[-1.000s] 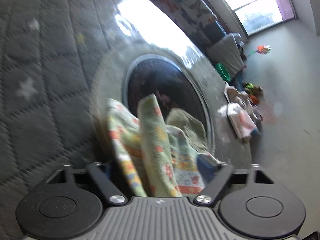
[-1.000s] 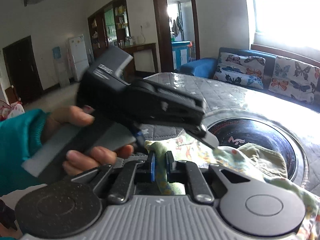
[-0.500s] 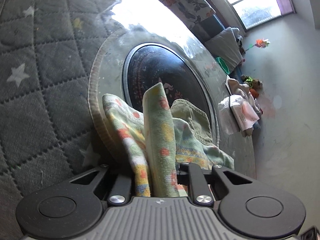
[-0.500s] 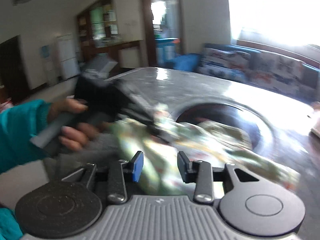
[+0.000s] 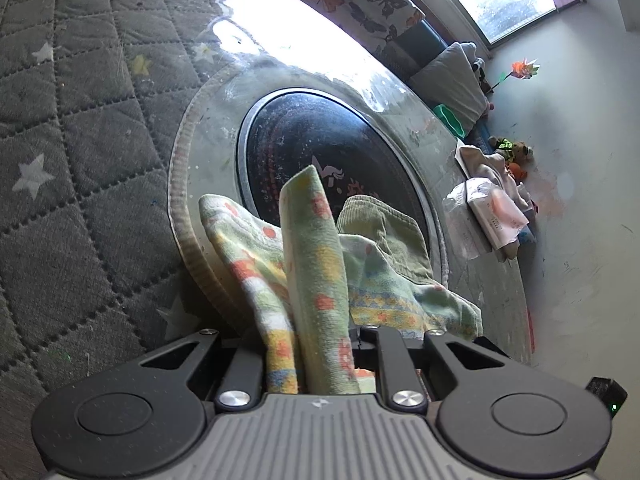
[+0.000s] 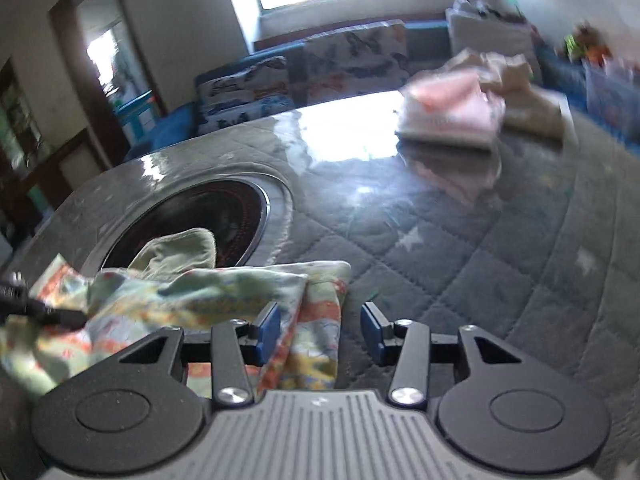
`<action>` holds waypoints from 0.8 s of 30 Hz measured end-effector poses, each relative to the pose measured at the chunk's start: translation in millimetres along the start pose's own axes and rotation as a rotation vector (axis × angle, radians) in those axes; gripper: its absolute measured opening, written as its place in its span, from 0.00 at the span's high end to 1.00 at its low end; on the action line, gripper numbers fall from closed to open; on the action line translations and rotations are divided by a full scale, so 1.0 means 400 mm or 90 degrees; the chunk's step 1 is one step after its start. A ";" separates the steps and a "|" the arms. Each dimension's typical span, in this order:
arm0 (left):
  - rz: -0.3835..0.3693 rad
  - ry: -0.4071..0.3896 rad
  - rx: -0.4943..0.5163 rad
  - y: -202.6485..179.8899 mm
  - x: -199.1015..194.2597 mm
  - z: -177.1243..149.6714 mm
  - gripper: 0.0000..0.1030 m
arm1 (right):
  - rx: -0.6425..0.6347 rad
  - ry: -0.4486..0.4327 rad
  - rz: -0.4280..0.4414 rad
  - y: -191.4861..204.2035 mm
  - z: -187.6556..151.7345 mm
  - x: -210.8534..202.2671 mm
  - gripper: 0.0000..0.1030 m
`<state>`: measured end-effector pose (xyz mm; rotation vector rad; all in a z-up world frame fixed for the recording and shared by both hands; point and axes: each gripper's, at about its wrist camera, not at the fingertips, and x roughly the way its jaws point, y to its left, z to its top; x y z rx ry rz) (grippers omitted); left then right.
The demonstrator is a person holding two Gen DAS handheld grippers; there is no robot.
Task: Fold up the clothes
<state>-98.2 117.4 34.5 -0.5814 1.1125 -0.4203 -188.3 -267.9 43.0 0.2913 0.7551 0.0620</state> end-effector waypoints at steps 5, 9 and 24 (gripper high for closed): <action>0.013 0.000 0.017 -0.012 0.001 0.002 0.84 | -0.019 0.005 0.025 0.038 -0.014 0.008 0.67; 0.021 -0.002 0.038 -0.038 -0.004 0.007 0.84 | -0.043 -0.012 0.021 0.066 -0.017 -0.011 0.89; -0.034 0.010 0.180 -0.316 0.057 0.018 0.85 | -0.057 -0.152 -0.034 -0.005 0.016 -0.265 0.93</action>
